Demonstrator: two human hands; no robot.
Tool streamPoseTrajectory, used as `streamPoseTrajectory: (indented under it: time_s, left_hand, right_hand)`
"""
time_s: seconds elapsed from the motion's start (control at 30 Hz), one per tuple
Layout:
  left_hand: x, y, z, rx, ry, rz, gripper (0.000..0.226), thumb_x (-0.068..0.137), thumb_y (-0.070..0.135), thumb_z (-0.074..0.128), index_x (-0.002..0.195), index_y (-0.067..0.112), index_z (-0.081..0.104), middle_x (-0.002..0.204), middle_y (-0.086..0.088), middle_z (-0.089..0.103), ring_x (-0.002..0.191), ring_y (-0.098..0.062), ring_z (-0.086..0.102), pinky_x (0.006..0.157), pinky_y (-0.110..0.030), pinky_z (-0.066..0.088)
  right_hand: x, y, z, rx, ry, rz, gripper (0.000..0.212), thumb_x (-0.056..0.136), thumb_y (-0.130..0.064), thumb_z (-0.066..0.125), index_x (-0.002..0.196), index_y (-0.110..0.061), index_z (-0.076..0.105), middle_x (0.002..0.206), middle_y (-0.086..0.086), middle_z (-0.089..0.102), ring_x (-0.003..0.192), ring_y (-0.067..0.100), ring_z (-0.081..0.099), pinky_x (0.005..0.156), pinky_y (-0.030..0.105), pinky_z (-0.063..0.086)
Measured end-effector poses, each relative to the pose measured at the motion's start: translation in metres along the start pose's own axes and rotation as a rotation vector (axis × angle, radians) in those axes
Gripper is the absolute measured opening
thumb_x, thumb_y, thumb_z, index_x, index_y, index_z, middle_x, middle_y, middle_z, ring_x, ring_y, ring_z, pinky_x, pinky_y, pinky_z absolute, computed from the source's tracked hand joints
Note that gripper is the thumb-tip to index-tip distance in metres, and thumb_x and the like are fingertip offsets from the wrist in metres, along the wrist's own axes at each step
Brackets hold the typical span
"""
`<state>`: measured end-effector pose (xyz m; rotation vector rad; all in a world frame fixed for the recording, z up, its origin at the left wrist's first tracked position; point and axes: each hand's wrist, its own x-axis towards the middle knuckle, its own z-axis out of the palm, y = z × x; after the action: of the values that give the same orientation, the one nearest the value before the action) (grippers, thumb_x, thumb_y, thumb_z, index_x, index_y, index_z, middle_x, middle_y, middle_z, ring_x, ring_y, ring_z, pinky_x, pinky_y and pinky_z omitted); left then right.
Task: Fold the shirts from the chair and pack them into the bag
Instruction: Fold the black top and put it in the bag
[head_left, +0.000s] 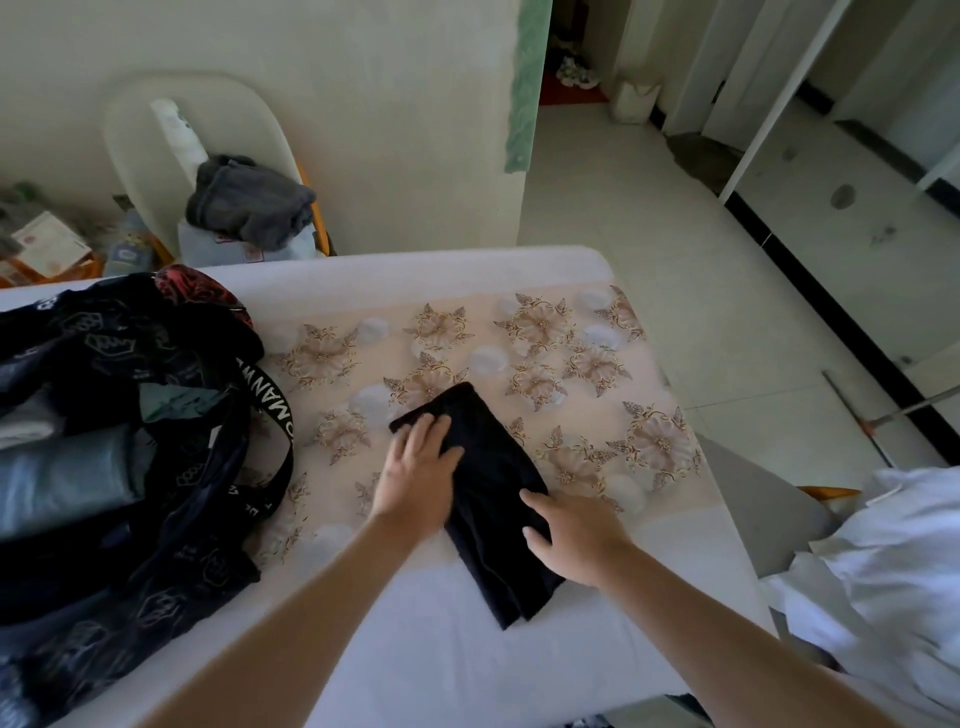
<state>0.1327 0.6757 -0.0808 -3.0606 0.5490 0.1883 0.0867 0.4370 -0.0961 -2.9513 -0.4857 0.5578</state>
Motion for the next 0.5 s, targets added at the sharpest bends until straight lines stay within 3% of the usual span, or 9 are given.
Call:
streamPoseTrajectory:
  time_s: [0.07, 0.13, 0.2, 0.3, 0.33, 0.4, 0.43, 0.5]
  left_hand:
    - [-0.016, 0.03, 0.02, -0.132, 0.014, 0.023, 0.053, 0.096, 0.046, 0.037, 0.143, 0.025, 0.049, 0.159, -0.006, 0.03, 0.148, -0.029, 0.022, 0.119, -0.049, 0.02]
    - [-0.034, 0.044, 0.047, -0.106, -0.087, 0.116, 0.076, 0.093, 0.064, 0.027, 0.155, 0.021, 0.028, 0.164, -0.008, 0.013, 0.151, -0.03, 0.009, 0.121, -0.051, 0.015]
    - [-0.046, 0.034, 0.067, -0.037, -0.096, 0.192, 0.084, 0.091, 0.072, 0.025, 0.158, 0.021, 0.016, 0.165, -0.009, 0.006, 0.152, -0.029, 0.001, 0.119, -0.05, 0.012]
    - [-0.055, 0.006, 0.076, 0.009, -0.049, 0.24, 0.079, 0.093, 0.07, 0.027, 0.157, 0.023, 0.021, 0.164, -0.009, 0.016, 0.151, -0.028, 0.013, 0.115, -0.046, 0.016]
    - [-0.059, -0.001, 0.076, 0.003, -0.049, 0.225, 0.077, 0.094, 0.068, 0.027, 0.156, 0.023, 0.023, 0.164, -0.009, 0.017, 0.15, -0.028, 0.015, 0.116, -0.046, 0.018]
    - [-0.07, -0.004, 0.071, -0.056, -0.014, 0.184, 0.069, 0.096, 0.059, 0.03, 0.154, 0.021, 0.032, 0.162, -0.008, 0.023, 0.149, -0.028, 0.021, 0.117, -0.046, 0.025]
    - [-0.076, -0.002, 0.068, -0.102, 0.043, 0.186, 0.063, 0.096, 0.051, 0.034, 0.15, 0.02, 0.04, 0.159, -0.007, 0.03, 0.147, -0.027, 0.027, 0.116, -0.045, 0.032]
    - [-0.088, 0.003, 0.064, -0.197, 0.162, 0.296, 0.047, 0.093, 0.032, 0.044, 0.136, 0.02, 0.057, 0.147, -0.003, 0.048, 0.137, -0.024, 0.042, 0.109, -0.039, 0.042]
  right_hand:
    - [-0.001, -0.009, -0.005, 0.027, -0.003, -0.033, 0.054, 0.098, -0.047, 0.039, 0.15, -0.03, 0.041, 0.109, 0.002, 0.07, 0.098, 0.023, 0.065, 0.082, 0.033, 0.052]
    - [-0.003, -0.016, -0.006, 0.039, -0.064, -0.076, 0.051, 0.098, -0.038, 0.042, 0.148, -0.028, 0.043, 0.113, 0.007, 0.068, 0.104, 0.027, 0.064, 0.083, 0.034, 0.049]
    - [-0.008, -0.017, -0.006, 0.024, -0.067, -0.141, 0.05, 0.096, -0.026, 0.041, 0.146, -0.029, 0.045, 0.117, 0.006, 0.063, 0.105, 0.028, 0.06, 0.085, 0.036, 0.048]
    - [-0.011, -0.006, 0.002, -0.142, 0.06, -0.323, 0.064, 0.083, -0.013, 0.049, 0.145, -0.03, 0.045, 0.127, 0.006, 0.047, 0.112, 0.028, 0.049, 0.096, 0.042, 0.047]
    - [-0.012, -0.003, 0.004, -0.211, 0.055, -0.377, 0.073, 0.079, -0.013, 0.053, 0.149, -0.03, 0.038, 0.139, 0.008, 0.04, 0.123, 0.03, 0.043, 0.104, 0.045, 0.042]
    - [-0.017, -0.004, 0.005, -0.277, -0.053, -0.426, 0.089, 0.08, -0.015, 0.058, 0.157, -0.033, 0.015, 0.162, 0.009, 0.013, 0.148, 0.031, 0.013, 0.12, 0.049, 0.017]
    - [-0.02, -0.006, 0.005, -0.272, -0.091, -0.438, 0.093, 0.082, -0.018, 0.059, 0.158, -0.035, 0.006, 0.165, 0.007, 0.003, 0.152, 0.027, -0.001, 0.122, 0.049, 0.006]
    - [-0.024, -0.011, 0.01, -0.28, -0.059, -0.472, 0.094, 0.084, -0.024, 0.059, 0.158, -0.035, 0.001, 0.166, 0.007, 0.003, 0.154, 0.026, -0.002, 0.12, 0.049, 0.005]
